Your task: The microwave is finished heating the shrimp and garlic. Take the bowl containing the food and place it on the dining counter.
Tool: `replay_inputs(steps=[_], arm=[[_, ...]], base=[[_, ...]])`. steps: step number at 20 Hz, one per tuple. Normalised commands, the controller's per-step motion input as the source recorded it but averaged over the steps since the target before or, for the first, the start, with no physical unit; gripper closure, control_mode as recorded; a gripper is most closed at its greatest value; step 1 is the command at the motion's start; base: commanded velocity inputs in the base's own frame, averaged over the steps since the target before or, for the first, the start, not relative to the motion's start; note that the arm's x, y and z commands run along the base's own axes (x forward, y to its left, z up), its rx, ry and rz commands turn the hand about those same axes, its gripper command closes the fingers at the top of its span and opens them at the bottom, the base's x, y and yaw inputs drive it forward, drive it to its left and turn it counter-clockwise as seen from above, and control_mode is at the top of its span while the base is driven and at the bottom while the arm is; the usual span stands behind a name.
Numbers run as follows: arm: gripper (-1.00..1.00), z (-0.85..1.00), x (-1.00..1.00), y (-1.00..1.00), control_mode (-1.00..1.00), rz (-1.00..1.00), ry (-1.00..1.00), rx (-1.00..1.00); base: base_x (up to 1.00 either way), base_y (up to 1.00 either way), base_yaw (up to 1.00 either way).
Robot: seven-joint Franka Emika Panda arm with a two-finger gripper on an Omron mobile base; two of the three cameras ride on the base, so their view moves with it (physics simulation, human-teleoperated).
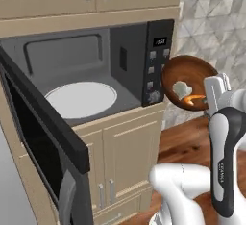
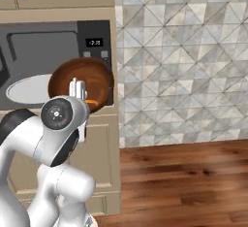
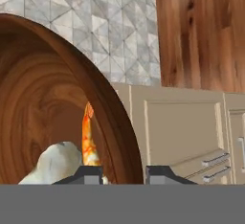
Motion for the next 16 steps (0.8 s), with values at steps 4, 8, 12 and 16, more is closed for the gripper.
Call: replay_inputs(steps=[4, 8, 12, 16], arm=[[1.00, 0.00, 0.00, 0.00, 1.00, 0.00, 0.00, 0.00], [1.00, 0.00, 0.00, 0.00, 1.00, 0.00, 0.00, 0.00], [1.00, 0.00, 0.00, 0.00, 1.00, 0.00, 0.00, 0.00], [1.00, 0.00, 0.00, 0.00, 1.00, 0.00, 0.00, 0.00]], base=[[0.00, -0.58, -0.71], [0.00, -0.67, -0.72], [0.01, -0.75, -0.73], [0.04, -0.71, -0.73]])
